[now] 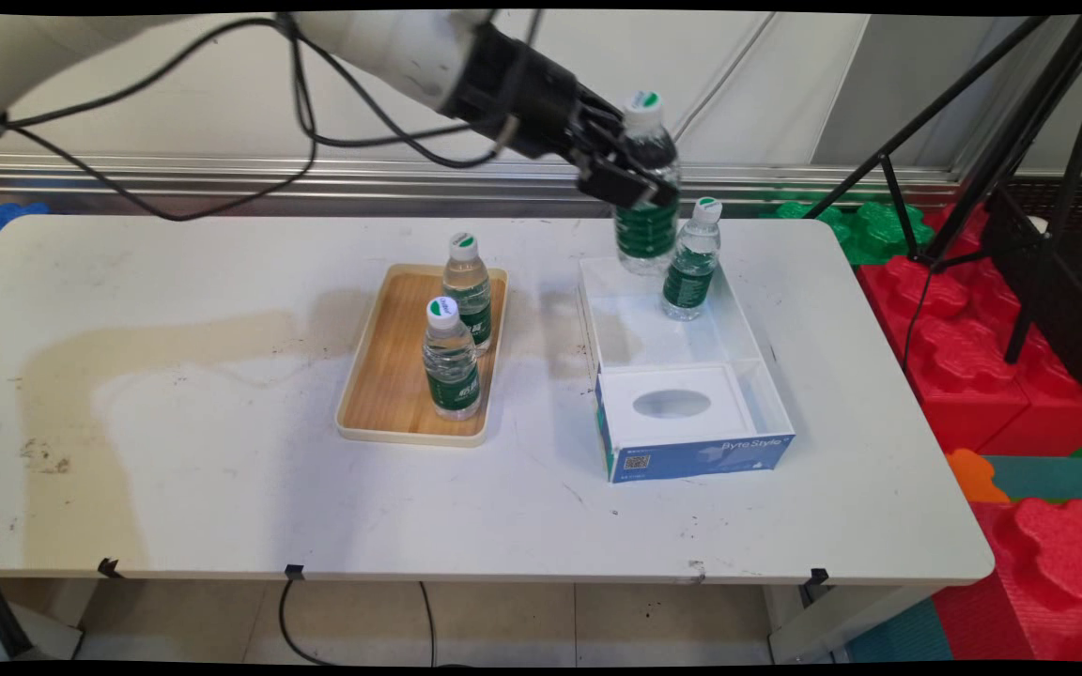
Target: Place the picked object on the tray
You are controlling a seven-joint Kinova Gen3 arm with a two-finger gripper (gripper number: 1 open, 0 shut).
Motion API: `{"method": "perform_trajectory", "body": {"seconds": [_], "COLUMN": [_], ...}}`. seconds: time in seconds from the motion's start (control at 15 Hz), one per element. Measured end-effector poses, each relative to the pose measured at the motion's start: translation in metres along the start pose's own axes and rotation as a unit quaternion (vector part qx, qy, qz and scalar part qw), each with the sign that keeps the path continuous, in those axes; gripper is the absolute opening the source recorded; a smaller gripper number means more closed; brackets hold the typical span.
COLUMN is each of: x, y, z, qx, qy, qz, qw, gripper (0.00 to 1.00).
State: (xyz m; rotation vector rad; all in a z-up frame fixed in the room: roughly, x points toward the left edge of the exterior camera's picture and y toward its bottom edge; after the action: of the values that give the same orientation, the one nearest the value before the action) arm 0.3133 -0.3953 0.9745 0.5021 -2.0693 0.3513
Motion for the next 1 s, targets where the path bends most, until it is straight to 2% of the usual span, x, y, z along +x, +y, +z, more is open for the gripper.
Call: {"method": "perform_trajectory", "body": {"seconds": [0.67,1.0], "x": [-0.005,-0.014], "y": [0.008,0.004], "z": [-0.099,-0.151], "qx": [0.007,0.024], "qy": [0.002,-0.005], "qz": [-0.018,-0.032], "qw": [0.9998,0.9992], "gripper": [0.00,0.00]}}
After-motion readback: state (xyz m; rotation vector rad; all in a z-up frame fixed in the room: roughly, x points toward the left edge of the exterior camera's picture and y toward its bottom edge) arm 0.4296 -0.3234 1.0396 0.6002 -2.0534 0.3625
